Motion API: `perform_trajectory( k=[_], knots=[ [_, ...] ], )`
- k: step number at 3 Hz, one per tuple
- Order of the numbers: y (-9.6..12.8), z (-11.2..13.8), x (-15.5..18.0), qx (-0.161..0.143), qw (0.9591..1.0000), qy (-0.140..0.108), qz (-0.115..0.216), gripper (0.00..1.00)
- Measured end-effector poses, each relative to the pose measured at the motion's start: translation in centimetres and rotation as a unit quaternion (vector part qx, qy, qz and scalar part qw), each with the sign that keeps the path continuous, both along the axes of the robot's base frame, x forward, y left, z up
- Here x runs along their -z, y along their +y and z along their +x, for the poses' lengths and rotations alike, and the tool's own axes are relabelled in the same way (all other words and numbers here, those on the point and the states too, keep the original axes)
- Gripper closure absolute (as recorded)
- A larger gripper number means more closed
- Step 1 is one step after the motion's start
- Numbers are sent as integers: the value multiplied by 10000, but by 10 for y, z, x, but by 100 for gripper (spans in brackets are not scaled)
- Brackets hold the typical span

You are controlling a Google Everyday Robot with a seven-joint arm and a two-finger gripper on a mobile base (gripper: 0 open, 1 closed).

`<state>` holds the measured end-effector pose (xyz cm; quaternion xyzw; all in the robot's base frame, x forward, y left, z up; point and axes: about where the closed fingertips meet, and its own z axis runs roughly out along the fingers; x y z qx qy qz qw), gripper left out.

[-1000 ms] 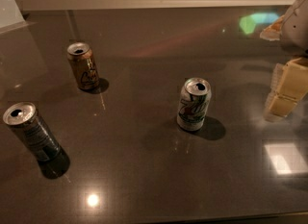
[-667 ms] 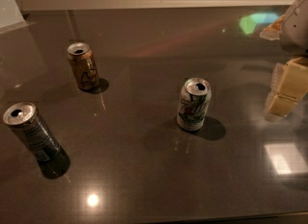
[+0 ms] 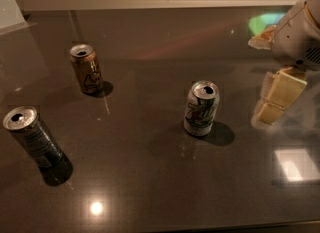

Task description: Knock 7up can over

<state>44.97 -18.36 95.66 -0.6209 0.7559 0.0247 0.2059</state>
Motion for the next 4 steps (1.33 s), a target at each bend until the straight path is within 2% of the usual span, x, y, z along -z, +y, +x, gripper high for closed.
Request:
perform_trajectory(
  k=[1,2,4],
  knots=[
    [17,5,14,-214,9986,7,483,0],
    [36,3,29,-513,9940,34,967,0],
    [69,-1,51,-919,9808,137,1713,0]
  ],
)
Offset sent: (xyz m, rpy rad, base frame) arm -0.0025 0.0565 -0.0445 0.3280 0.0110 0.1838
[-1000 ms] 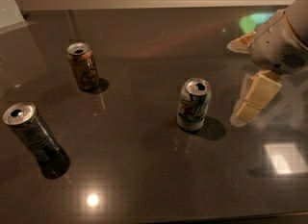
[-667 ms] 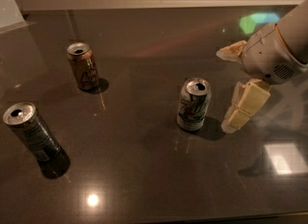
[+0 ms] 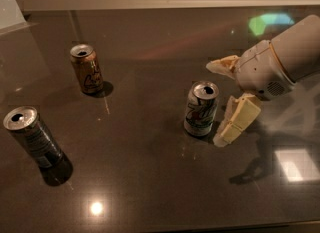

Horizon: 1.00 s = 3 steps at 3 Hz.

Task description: Knock 7up can over

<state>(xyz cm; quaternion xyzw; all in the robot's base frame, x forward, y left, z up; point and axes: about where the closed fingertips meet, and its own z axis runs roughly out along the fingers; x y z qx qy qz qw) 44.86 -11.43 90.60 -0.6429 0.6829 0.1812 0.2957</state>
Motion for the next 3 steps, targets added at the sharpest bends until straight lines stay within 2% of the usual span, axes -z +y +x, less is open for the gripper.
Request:
perform_trajectory(
  k=[1,2,3],
  knots=[
    [10,3,4,-89,9998,65,193,0],
    [16,5,7,-148,9994,103,290,15],
    [16,7,11,-134,9990,202,369,39]
  ],
)
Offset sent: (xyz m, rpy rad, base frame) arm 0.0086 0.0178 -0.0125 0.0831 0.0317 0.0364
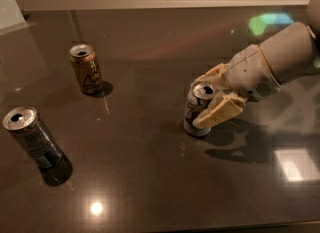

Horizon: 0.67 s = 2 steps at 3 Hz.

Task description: Knock 7up can over

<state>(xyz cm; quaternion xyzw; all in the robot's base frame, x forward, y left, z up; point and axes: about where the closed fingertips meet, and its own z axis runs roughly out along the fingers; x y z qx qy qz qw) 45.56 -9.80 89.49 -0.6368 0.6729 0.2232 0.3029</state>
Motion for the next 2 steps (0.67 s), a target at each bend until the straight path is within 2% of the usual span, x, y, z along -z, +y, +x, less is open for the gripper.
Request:
perform_trajectory(
  k=[1,2],
  knots=[
    [-1,1,1,45,9999,78,51,62],
    [-7,5,-12,221,9996,163,-80,85]
  ],
)
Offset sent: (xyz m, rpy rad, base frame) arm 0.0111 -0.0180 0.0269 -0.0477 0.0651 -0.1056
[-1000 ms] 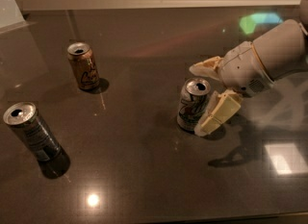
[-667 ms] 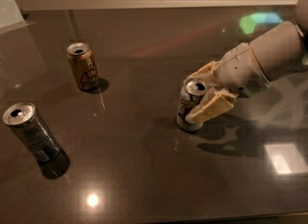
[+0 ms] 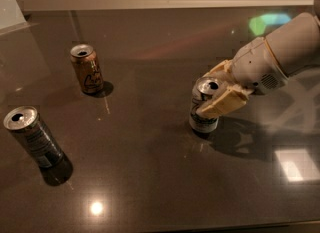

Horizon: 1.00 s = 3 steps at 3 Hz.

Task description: Knock 7up can over

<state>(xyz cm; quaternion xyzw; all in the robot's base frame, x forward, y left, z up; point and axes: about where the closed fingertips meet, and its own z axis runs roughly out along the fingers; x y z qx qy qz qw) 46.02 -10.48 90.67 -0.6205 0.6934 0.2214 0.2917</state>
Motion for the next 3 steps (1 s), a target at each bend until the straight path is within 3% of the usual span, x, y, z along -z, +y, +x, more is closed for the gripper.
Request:
perform_trajectory(
  k=[1,2,3],
  knots=[
    [-9,7,-19,188,9984,33,-541,100],
    [-21,11,-24,181,9889,17,-1476,100],
    [-32,13,-19,94,9720,-16,-2346,100]
  ],
)
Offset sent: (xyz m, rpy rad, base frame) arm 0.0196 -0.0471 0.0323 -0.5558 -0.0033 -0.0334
